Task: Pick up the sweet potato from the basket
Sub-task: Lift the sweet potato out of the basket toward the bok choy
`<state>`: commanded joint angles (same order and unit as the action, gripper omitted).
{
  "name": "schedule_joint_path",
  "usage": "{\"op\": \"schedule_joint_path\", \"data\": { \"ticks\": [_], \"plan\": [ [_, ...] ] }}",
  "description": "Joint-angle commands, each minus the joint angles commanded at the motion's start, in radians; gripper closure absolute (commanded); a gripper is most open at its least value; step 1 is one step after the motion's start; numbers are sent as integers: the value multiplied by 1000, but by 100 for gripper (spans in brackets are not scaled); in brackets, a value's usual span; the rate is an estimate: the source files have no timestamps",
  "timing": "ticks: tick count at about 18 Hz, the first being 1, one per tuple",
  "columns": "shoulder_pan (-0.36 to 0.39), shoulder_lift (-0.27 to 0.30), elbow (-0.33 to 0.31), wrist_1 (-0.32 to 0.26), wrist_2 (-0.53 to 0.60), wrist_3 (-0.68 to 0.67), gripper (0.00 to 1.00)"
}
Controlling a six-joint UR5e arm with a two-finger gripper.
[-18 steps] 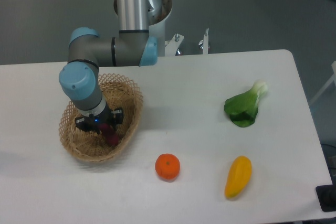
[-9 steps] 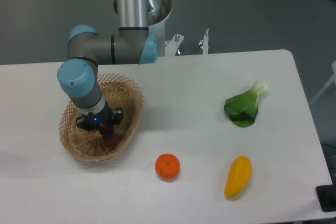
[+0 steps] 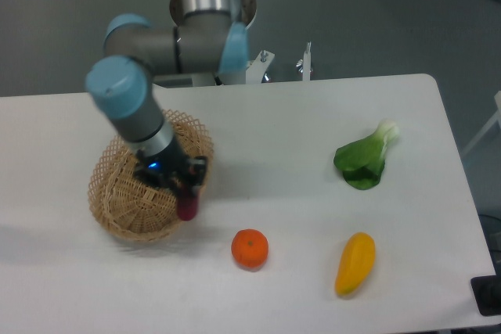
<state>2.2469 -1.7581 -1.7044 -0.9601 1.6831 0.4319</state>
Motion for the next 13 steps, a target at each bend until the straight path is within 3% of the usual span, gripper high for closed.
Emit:
{"op": "schedule_joint_path", "data": {
  "ticks": [7, 10, 13],
  "plan": [
    [269, 28, 104, -152, -131, 358, 75],
    [353, 28, 135, -221, -135, 509, 75],
    [404, 28, 147, -241, -140, 640, 75]
  ]
}}
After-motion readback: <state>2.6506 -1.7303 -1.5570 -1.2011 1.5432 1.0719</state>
